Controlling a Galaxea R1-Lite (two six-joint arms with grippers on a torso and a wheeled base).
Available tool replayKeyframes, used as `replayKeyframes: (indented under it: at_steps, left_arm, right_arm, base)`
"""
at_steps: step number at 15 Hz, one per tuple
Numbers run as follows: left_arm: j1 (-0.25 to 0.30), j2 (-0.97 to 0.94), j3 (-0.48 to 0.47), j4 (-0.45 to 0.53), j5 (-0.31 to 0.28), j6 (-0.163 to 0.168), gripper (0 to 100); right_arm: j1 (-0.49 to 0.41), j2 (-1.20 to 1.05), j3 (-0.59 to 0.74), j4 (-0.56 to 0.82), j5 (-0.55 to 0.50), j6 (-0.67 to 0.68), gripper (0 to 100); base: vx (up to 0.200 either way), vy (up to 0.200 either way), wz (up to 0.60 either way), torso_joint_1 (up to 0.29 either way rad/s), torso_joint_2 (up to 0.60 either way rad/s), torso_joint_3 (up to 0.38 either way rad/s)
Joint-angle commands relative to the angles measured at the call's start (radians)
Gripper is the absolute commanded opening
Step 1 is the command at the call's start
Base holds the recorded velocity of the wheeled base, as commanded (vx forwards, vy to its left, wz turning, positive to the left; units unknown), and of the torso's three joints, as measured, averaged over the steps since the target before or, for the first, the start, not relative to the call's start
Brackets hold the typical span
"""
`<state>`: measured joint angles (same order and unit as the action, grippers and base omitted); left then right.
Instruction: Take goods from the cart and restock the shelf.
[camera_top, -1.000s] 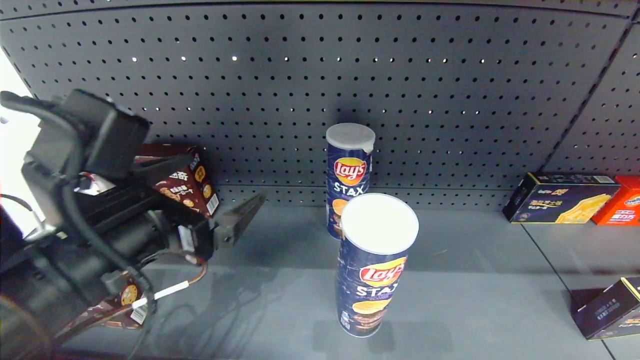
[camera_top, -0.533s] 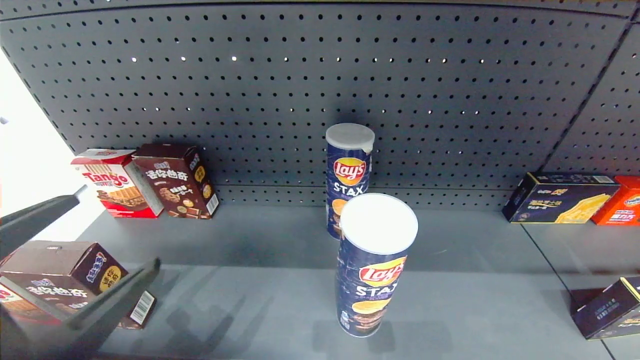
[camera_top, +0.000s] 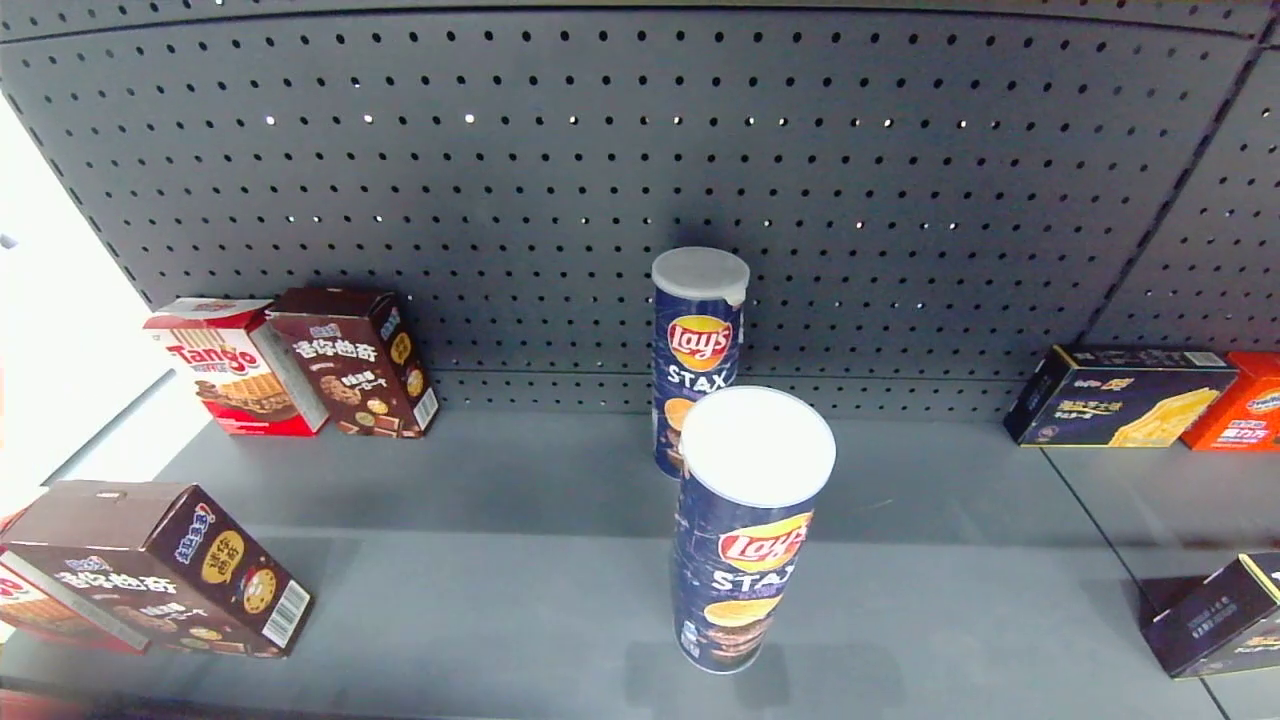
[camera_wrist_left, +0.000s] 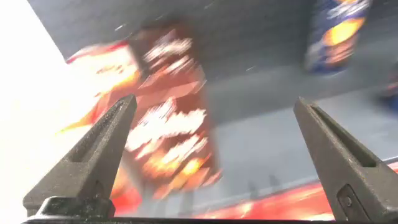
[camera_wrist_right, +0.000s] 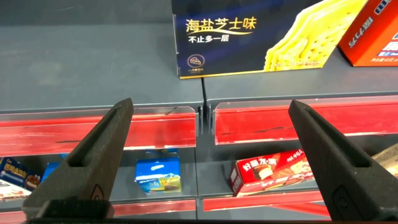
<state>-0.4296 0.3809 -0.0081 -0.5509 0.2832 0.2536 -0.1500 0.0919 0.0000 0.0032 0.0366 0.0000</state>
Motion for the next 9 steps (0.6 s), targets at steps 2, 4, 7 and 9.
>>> replayKeyframes:
  at_steps: [2,4,7,9]
  left_arm:
    - [0.213,-0.161,0.008,0.264,-0.016,0.006,100]
    - [0.255,-0.217,0.008,0.399,-0.139,0.004,100]
    - [0.347,-0.281,0.008,0.488,-0.44,-0.024,100]
    - [0.427,-0.284,0.007,0.493,-0.44,-0.025,100]
  right_arm:
    - [0.0,0.002,0.0,0.0,0.0,0.0,100]
    - [0.0,0.002,0.0,0.0,0.0,0.0,100]
    - [0.0,0.002,0.0,0.0,0.0,0.0,100]
    - [0.0,0.002,0.0,0.0,0.0,0.0,100]
  base:
    - [0.0,0.0,0.0,0.0,0.0,0.0]
    - [0.0,0.0,0.0,0.0,0.0,0.0]
    - [0.0,0.0,0.0,0.0,0.0,0.0]
    - [0.0,0.0,0.0,0.0,0.0,0.0]
